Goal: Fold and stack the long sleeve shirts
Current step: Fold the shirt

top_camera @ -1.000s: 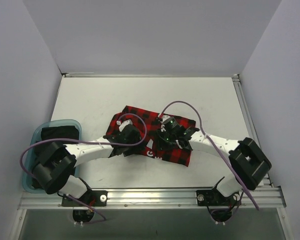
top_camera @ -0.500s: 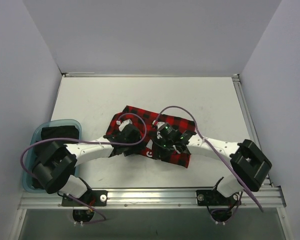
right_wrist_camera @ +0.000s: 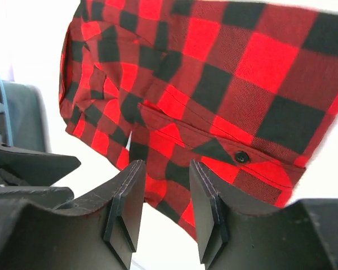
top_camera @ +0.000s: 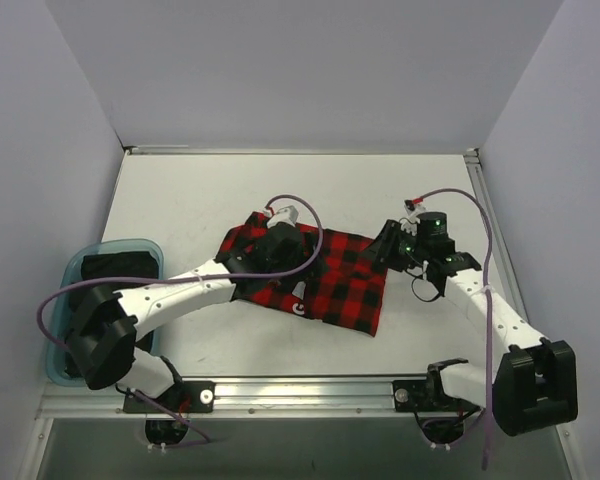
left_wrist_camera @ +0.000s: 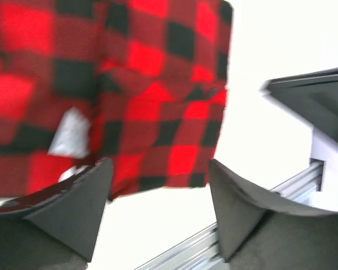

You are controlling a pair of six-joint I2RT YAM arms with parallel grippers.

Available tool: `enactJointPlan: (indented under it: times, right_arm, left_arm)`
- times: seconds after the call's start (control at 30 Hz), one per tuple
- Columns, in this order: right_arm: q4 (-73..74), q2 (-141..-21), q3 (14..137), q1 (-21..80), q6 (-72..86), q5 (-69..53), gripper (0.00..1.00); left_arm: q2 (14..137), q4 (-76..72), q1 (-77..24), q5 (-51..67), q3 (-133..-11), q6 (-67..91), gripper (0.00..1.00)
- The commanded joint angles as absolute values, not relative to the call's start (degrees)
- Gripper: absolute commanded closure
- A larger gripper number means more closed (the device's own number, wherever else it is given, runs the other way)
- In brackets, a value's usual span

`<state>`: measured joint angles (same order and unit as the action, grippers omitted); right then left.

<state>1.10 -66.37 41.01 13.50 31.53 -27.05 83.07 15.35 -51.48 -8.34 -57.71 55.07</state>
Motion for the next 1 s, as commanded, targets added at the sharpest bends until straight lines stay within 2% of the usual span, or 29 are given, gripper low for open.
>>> enactJointPlan:
  times: [0.0, 0.23, 0.37, 0.53, 0.63, 0.67, 0.77, 0.83, 0.93, 0.97]
  right_arm:
    - [-6.9, -69.1, 38.0, 10.9, 36.1, -38.0, 0.63]
    - [-24.4, -78.9, 30.9, 7.8, 41.6, -41.0, 0.64]
    - [-29.2, -87.7, 28.1, 6.6, 40.8, -41.6, 0.65]
    - [-38.6, -93.0, 24.5, 3.1, 44.3, -45.5, 0.67]
    - [-35.8, -89.0, 25.0, 2.4, 43.6, -46.3, 0.67]
    - [-33.2, -87.6, 25.6, 2.4, 42.4, -45.7, 0.67]
    - [-21.5, -81.1, 28.8, 2.4, 37.5, -42.5, 0.66]
    - [-14.3, -75.9, 30.6, 2.3, 35.3, -40.0, 0.65]
    - [-5.3, -69.5, 32.0, 2.4, 34.0, -36.7, 0.65]
    - [-3.2, -67.9, 32.7, 2.3, 33.5, -35.9, 0.65]
  left_arm:
    - [90.0, 12.3, -52.5, -6.2, -63.3, 52.9, 0.25]
    - [100.5, 6.4, -52.6, -4.7, -62.3, 52.6, 0.48]
    - [104.5, 3.3, -50.7, -4.9, -58.6, 52.7, 0.55]
    - [106.0, 1.8, -46.9, -4.7, -54.5, 53.6, 0.59]
    - [104.0, 1.6, -45.4, -5.0, -52.4, 53.0, 0.59]
    - [103.3, 1.9, -45.3, -5.4, -52.3, 52.7, 0.59]
    - [99.7, 4.5, -45.6, -6.6, -53.3, 49.4, 0.49]
    - [97.7, 7.0, -46.6, -7.4, -54.8, 47.4, 0.33]
    - [93.9, 10.8, -51.0, -12.0, -57.8, 42.3, 0.17]
    - [92.5, 11.4, -54.2, -14.7, -58.5, 39.0, 0.15]
